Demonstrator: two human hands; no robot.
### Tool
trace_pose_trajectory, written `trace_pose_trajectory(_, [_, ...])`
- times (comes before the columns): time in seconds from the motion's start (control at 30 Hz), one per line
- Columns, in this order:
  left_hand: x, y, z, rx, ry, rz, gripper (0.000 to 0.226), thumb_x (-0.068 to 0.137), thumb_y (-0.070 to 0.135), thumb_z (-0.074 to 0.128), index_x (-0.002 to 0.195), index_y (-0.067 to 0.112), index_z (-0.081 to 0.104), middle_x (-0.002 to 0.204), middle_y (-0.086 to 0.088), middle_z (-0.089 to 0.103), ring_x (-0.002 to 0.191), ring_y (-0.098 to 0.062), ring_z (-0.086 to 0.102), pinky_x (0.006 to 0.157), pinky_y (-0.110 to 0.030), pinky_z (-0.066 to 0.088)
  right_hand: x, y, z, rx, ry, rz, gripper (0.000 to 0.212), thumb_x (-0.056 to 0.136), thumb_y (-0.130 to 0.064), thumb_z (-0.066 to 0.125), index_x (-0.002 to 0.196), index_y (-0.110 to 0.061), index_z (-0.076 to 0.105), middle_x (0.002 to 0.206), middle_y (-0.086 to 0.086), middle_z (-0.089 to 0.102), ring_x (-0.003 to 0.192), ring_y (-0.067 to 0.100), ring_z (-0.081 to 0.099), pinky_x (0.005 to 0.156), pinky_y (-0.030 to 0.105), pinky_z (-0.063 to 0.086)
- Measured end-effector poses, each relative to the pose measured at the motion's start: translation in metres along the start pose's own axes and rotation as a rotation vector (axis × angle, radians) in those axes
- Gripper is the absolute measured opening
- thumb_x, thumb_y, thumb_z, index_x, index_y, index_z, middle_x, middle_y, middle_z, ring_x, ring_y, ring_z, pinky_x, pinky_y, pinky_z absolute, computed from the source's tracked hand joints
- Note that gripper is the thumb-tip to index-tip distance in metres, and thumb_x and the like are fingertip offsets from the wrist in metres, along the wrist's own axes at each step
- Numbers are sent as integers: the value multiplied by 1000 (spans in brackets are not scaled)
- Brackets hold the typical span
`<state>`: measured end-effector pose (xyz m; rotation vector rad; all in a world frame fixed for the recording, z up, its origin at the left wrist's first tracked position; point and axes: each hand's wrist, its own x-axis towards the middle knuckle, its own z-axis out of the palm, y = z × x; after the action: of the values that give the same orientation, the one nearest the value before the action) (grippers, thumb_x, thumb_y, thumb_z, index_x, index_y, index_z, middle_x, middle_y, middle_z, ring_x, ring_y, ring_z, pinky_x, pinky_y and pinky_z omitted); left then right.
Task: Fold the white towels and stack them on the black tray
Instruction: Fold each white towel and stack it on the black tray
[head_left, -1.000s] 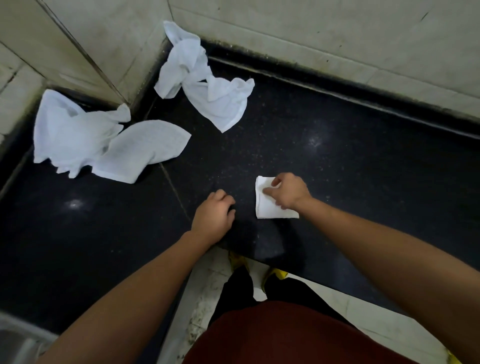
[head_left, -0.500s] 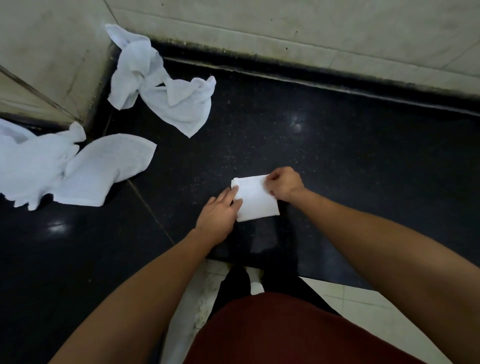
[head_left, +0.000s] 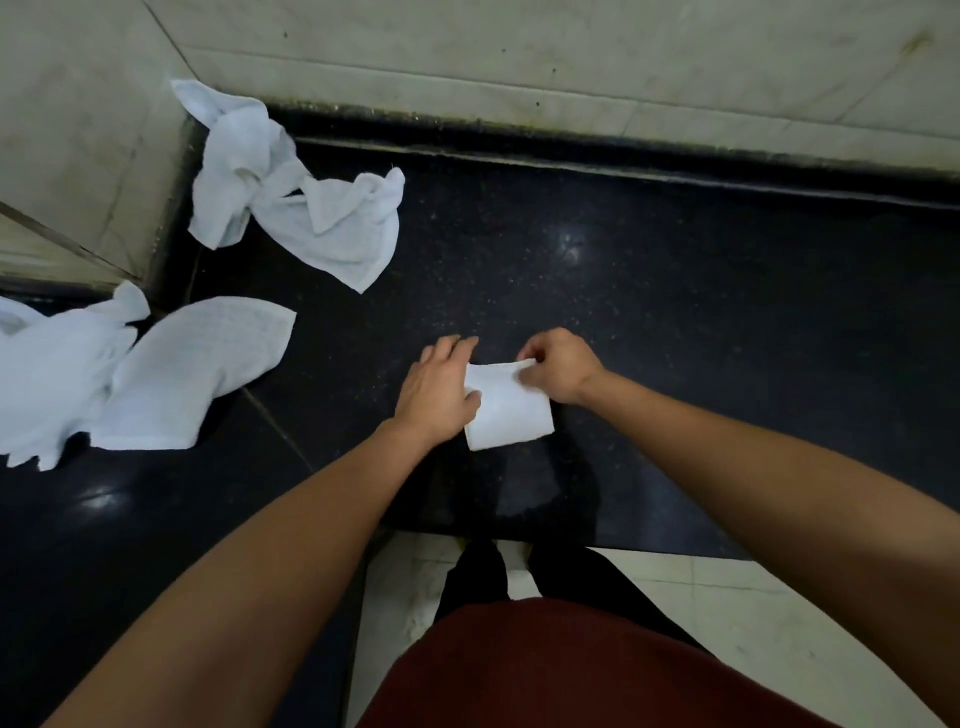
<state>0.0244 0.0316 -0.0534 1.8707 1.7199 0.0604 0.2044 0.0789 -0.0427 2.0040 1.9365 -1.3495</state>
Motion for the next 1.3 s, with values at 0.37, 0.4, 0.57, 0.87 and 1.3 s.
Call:
trace_pose_trajectory(0.37, [4,73,-13,326,-114,359,19,95,29,48,99,12,57,102,-5,60,91,-25,57,66,-32,36,-87,54,-32,-377,285,-160,16,84,-22,55,100,-24,60,104,-3,62,94,22,60,70,31,42])
trace_pose_trajectory(0.4, [2,85,-13,370,-94,420,20,95,29,47,101,12,57,104,-5,59,92,-26,57,67,-32,35,-95,64,-36,-392,310,-161,17,86,-23,54,101,-24,60,105,-3,61,95,23,60,70,30,42])
trace_pose_trajectory(0.57, [-6,160,-2,568,-26,614,22,97,30,43,107,13,54,109,-6,58,99,-27,56,73,-33,34,-145,122,-62,-415,441,-124,19,88,-28,53,105,-22,59,106,0,60,98,25,60,73,36,48])
trace_pose_trajectory(0.87, [-58,364,91,628,15,868,16,93,26,46,97,13,55,101,-6,58,93,-28,57,67,-33,30,-297,294,-114,-399,629,49,17,88,-26,52,103,-21,58,105,1,59,99,25,58,69,35,43])
trace_pose_trajectory(1.3, [-126,669,242,643,-70,1366,17,92,28,47,97,13,54,102,-8,58,97,-31,57,72,-37,39,-507,532,-165,-228,925,505,19,88,-27,52,104,-21,59,109,3,60,106,27,57,71,34,41])
